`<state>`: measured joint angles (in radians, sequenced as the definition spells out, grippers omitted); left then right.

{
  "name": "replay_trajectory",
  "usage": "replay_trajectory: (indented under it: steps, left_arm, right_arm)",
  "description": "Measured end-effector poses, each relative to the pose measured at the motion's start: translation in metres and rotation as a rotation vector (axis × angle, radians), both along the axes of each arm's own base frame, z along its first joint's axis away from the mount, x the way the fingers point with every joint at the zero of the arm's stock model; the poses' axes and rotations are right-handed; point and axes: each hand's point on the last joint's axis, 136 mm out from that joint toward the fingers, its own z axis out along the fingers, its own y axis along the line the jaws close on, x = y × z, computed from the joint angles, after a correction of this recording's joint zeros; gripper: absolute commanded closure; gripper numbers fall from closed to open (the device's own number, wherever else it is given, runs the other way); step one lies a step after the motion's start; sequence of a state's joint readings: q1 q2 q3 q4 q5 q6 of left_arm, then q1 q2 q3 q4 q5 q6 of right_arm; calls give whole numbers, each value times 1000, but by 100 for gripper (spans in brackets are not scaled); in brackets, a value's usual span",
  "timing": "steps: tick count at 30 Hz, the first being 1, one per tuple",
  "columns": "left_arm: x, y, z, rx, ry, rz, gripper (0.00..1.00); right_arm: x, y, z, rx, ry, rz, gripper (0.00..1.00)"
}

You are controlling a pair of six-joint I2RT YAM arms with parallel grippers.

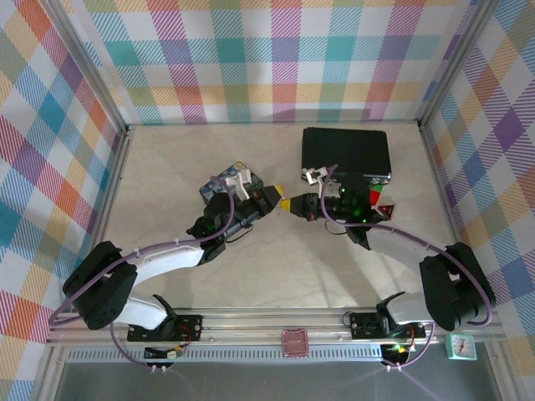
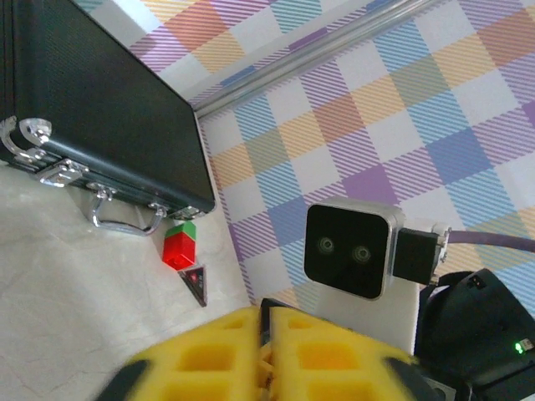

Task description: Unlock a padlock with a key

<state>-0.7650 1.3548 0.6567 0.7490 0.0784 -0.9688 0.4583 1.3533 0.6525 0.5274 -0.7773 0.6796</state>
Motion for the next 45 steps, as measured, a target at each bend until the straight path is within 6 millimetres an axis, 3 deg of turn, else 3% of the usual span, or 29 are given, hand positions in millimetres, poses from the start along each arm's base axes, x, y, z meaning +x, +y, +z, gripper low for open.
replay_trajectory:
  steps: [2,6,9,18,25,36,45]
  left_arm:
    - [-1,9,5,21,-6,29,35]
    - [-2,39,10,106,-4,118,34]
    - [-3,59,-6,199,43,177,35]
    - [-5,79,-126,555,302,247,36]
    - [11,89,-177,750,365,341,37]
    - [46,89,-210,829,342,478,38]
    - [67,89,-216,847,295,574,41]
  right_arm:
    - [0,-1,-5,-26,5,-2,100]
    - [3,-3,-15,-91,13,-15,100]
    - [6,-7,-23,-150,22,-41,100]
    - [13,-25,-58,-328,98,-133,100]
    - [15,-29,-69,-364,125,-153,100]
    - [15,-31,-64,-361,108,-166,100]
    - [14,-34,-54,-351,79,-180,100]
